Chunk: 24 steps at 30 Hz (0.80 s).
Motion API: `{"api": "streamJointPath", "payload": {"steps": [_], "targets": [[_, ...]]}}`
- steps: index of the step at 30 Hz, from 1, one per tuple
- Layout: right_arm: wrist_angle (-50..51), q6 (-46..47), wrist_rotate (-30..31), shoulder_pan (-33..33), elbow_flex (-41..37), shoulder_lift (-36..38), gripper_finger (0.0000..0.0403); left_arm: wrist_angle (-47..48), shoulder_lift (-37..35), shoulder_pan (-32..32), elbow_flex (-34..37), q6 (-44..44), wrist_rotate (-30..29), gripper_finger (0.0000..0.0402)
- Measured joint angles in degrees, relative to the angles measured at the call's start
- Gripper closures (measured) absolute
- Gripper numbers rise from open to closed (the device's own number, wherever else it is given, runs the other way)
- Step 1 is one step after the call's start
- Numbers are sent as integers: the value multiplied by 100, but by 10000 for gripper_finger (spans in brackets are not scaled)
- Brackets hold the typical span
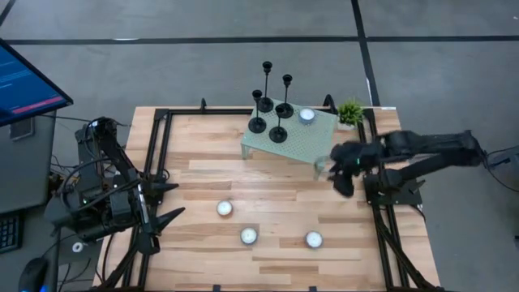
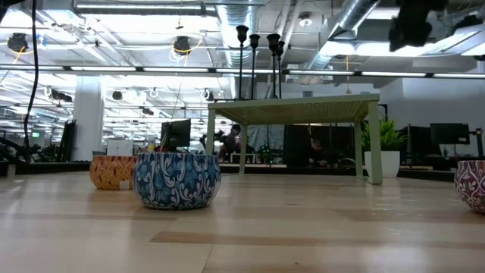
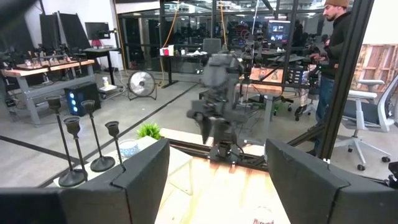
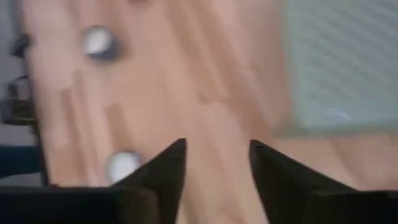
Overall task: Pick & Place candle stick holders
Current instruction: Put the blue scented candle on the shelf
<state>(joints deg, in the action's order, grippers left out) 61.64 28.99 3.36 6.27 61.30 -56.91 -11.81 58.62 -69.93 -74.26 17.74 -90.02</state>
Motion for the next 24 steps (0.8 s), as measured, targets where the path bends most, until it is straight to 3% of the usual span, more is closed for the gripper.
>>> {"api": "streamJointPath", "payload": {"steps": [4,9,15,24], "targets": [[-1124,303,681,1057,2,-623,165,8,5,0,0,2,0,127],[-2348,284,833,1409,4,-1656,109,10,4,-7,0,2,0,118],[-3674,235,479,1471,45,-2753,97,21,-1,-7,0,2,0,115],[-3910,-593,420,1498,1095,-4314,97,23,-5,-109,0,2,0,115]]}}
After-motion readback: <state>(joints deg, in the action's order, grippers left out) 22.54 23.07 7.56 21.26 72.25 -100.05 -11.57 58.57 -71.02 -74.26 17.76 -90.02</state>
